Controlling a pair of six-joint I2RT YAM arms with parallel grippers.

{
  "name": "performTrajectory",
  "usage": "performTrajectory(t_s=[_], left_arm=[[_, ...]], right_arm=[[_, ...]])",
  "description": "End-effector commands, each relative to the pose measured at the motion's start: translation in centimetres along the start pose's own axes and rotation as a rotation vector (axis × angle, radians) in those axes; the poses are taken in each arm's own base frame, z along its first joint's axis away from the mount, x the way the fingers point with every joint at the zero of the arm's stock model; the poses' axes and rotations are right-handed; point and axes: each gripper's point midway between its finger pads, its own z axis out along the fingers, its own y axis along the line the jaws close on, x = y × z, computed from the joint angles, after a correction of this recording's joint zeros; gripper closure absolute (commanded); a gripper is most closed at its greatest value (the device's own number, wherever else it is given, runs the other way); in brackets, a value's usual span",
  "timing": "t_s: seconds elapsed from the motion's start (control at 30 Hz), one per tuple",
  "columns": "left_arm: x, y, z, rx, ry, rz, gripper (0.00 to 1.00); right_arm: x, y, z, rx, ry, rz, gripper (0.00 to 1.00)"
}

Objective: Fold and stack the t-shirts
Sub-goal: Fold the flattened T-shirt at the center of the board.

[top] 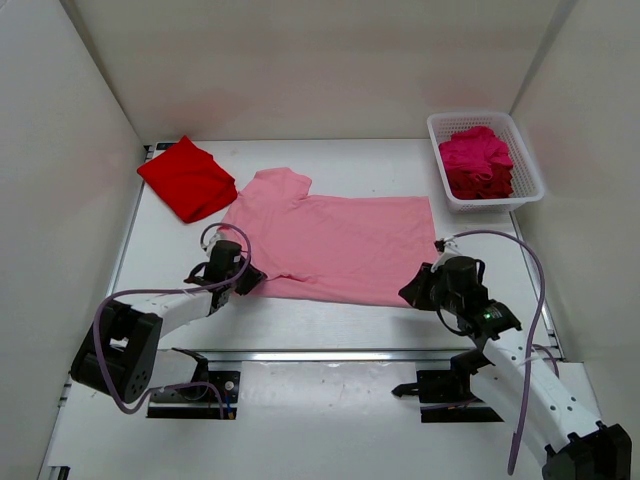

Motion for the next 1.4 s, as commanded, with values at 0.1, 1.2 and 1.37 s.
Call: performTrajectory(t_s=[0.1, 1.2, 1.37], left_arm=[[-1.6, -1.8, -0.4, 0.027, -0.063, 0.011, 0.98], [-1.4, -12.4, 4.6, 0.024, -0.041, 0.266, 0.99], [-1.6, -12.7, 5.1, 0.015, -0.035, 0.277, 0.82]], right_arm=[[-2.2, 0.9, -0.9, -0.036, -0.057, -0.022, 1.0], [-2.5, 0.9, -0.6, -0.045, -0.051, -0.023, 1.0], [-2.5, 0.9, -0.7, -0.041, -0.052, -0.026, 1.0]])
